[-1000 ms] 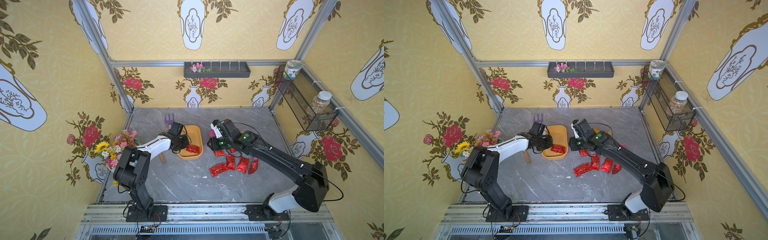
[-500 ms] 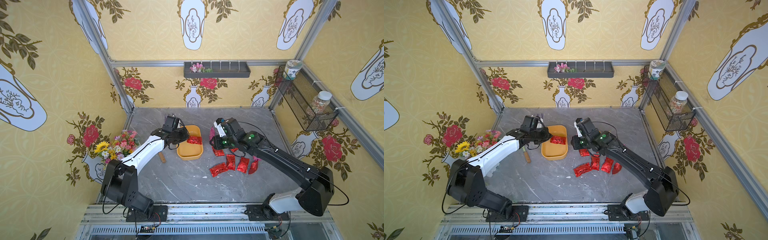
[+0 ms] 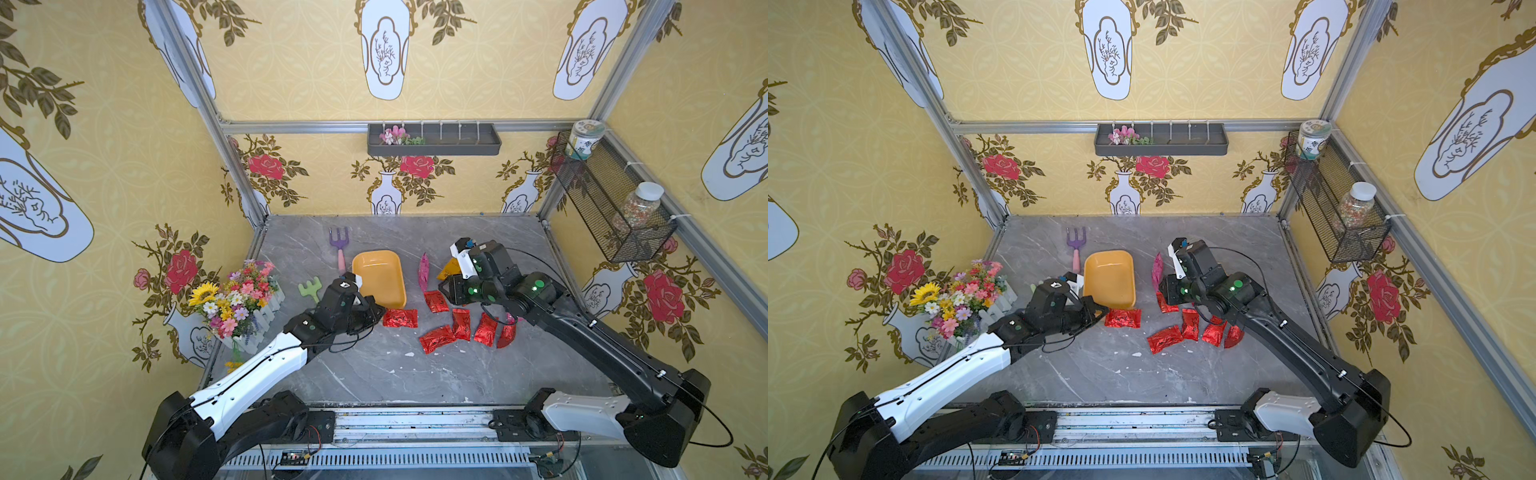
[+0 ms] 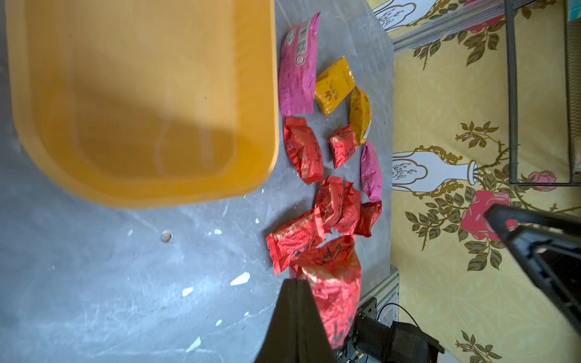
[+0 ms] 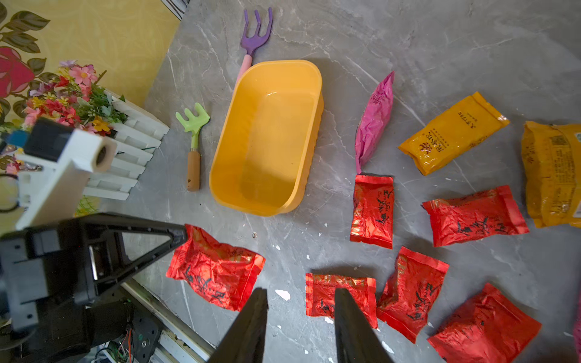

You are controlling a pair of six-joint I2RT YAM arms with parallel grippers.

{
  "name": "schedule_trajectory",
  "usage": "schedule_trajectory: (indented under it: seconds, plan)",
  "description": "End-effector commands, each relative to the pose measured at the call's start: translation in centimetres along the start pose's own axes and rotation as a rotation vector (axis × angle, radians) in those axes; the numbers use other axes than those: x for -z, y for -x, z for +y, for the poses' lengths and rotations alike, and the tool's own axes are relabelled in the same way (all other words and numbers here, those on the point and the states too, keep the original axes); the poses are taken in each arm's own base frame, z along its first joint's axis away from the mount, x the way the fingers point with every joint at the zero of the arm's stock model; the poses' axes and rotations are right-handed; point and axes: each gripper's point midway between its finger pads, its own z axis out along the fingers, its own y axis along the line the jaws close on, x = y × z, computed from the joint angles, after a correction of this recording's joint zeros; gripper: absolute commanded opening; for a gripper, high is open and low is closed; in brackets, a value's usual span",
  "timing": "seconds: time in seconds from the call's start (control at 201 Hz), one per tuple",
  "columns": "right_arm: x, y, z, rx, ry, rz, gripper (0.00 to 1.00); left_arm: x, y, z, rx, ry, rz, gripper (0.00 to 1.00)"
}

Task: Take the tea bags out of the storage box
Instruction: Place the tea bag at the center of the board.

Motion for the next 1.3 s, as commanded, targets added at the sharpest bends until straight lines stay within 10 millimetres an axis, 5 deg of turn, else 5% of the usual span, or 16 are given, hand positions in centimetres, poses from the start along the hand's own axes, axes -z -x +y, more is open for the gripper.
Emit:
schedule_trajectory:
  seconds: [0.0, 0.304, 0.712, 1.036, 1.071, 1.3]
  plan:
    - [0.2, -0.8, -0.6, -0.004, -0.019, 0.011, 0.41, -0.7, -0.5, 0.4, 0.100, -0.043, -0.069, 0.00]
    - [-0.3, -2.6, -1.5, -0.030, -0.037, 0.044, 0.41, -4.9, -4.3, 4.4, 0.138, 0.019, 0.019, 0.00]
    - [-1.1, -3.0, -2.4, -0.035, -0.077, 0.052, 0.41, -6.8, -6.0, 6.2, 0.142, 0.051, 0.087, 0.00]
    - [-1.0, -1.5, -3.6, -0.027, -0.110, 0.003, 0.58, -5.0, -5.5, 6.6, 0.123, 0.091, 0.052, 0.51]
    - [-0.8, -1.1, -3.9, -0.030, -0.117, -0.011, 0.60, -4.8, -5.4, 6.6, 0.114, 0.104, 0.049, 0.62]
    - [2.4, 3.5, -7.0, -0.083, -0.270, -0.272, 0.76, -1.5, -2.4, 3.3, 0.011, 0.102, -0.045, 0.79]
